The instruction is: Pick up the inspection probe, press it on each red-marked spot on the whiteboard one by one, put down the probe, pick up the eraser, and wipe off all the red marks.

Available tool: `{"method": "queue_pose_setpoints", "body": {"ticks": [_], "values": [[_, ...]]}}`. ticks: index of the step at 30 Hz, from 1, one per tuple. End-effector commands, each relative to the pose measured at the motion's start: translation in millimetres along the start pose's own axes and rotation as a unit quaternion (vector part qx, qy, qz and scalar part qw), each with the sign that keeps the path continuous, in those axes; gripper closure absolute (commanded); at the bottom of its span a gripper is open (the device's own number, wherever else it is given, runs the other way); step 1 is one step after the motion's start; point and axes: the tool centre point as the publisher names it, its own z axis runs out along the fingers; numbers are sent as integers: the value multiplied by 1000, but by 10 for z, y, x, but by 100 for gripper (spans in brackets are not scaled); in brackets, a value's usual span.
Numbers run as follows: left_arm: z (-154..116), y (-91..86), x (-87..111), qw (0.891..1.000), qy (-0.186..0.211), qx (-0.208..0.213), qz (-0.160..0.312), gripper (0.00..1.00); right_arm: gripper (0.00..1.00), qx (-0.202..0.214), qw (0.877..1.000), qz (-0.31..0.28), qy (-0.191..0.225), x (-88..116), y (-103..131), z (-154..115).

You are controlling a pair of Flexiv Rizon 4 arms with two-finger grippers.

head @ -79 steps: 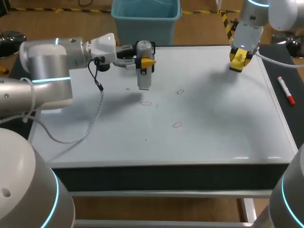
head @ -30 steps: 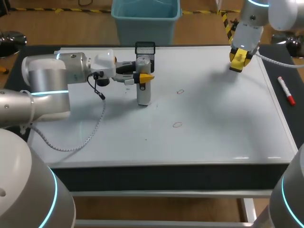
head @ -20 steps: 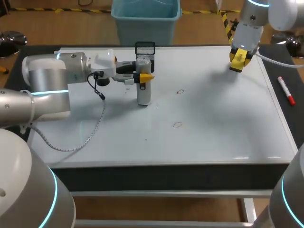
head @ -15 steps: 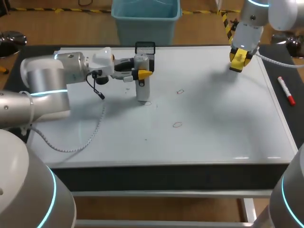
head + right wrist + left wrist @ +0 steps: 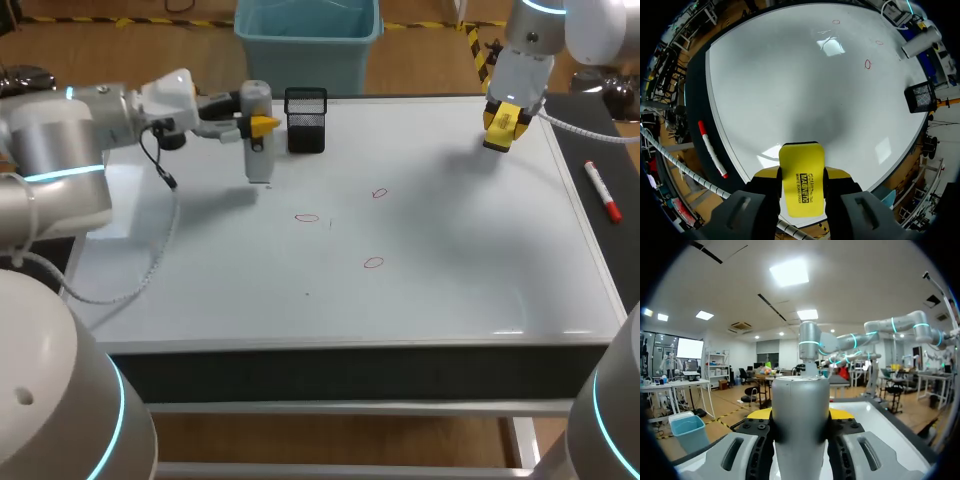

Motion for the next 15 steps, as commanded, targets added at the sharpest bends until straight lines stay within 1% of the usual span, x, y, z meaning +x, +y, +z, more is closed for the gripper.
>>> {"method": "queue_pose_setpoints", "body": {"ticks": [1, 9, 15], "values": [[-190, -122, -159, 1000, 8, -3, 2, 100, 100, 1, 1000, -1, 1, 6, -2, -9], [-506, -129, -470, 1000, -11, 1, 8, 100, 100, 1, 1000, -1, 1, 6, -2, -9], [-727, -137, -638, 1000, -22, 4, 16, 100, 100, 1, 1000, -1, 1, 6, -2, -9]]}}
